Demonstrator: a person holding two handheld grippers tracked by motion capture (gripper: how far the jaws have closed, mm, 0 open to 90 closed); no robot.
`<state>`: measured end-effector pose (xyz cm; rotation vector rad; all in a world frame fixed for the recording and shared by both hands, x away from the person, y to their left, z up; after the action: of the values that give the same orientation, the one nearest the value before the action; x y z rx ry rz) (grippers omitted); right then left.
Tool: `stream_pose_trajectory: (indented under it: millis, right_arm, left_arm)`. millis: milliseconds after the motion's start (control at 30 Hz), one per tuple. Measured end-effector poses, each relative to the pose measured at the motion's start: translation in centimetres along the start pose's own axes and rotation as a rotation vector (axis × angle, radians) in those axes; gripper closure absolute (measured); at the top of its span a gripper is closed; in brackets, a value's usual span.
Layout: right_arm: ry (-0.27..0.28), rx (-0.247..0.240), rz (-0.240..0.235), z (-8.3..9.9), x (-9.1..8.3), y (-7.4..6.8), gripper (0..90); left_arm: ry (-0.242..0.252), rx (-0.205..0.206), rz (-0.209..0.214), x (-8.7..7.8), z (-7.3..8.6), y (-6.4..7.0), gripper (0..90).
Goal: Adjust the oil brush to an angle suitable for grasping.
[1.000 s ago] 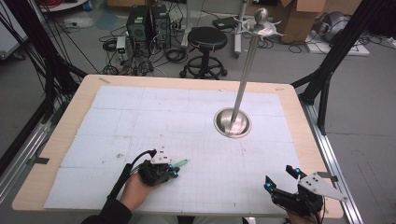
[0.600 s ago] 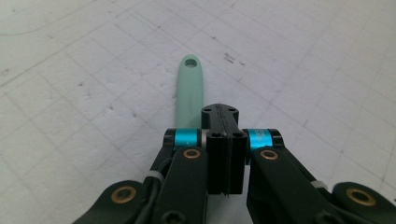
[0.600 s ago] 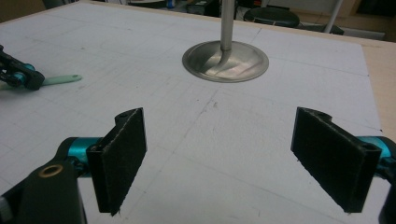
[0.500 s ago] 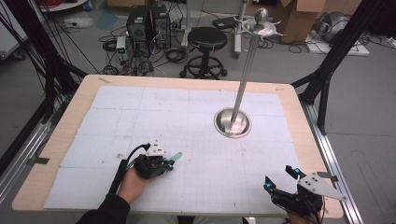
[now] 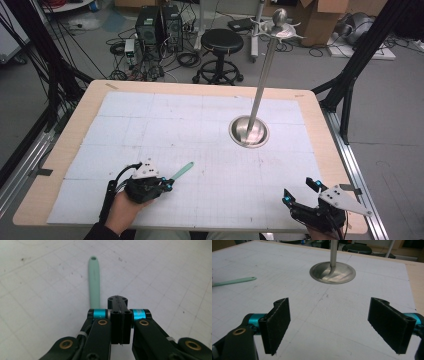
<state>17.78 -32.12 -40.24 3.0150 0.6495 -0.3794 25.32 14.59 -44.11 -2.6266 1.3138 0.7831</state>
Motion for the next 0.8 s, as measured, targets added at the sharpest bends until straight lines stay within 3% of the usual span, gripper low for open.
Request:
stream_pose_trajectory:
  millis: [133,300,567,633,700,800]
  right_arm:
    - [-0.004,0.001,0.001,0.0,0.0,0.0,16.7]
    - [-0.002,0.002,0.002,0.0,0.0,0.1,16.7]
    - [-0.002,0.002,0.001,0.0,0.0,0.1,16.7]
    - [-0.004,0.001,-0.001,0.0,0.0,0.1,16.7]
    - [-0.003,0.004,-0.001,0.0,0.0,0.0,16.7]
    - [-0.005,0.005,-0.001,0.0,0.0,0.0,16.7]
  left_arm:
    - [-0.021,0.011,-0.003,-0.3,0.4,0.1,89.5]
    - [-0.070,0.023,-0.040,0.1,0.7,0.0,89.5]
    - [-0.065,0.014,-0.070,0.1,0.7,-0.3,89.5]
    - [-0.055,0.013,-0.068,0.1,0.7,-0.2,89.3]
    - [-0.039,0.012,-0.057,0.0,0.6,-0.2,81.6]
    - [0.083,0.003,-0.058,-0.9,0.1,-0.5,73.5]
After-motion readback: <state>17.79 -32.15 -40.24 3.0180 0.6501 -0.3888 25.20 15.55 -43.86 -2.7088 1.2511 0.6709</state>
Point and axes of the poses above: each handheld gripper's, and its own axes: x roughly forward along the jaws, z roughly out of its underside, y roughly to its right, the point moved 1 cm from there along x, roughly forward along the jaws, and after that the axes turned 9 degrees about y, right-handed, at the moved point
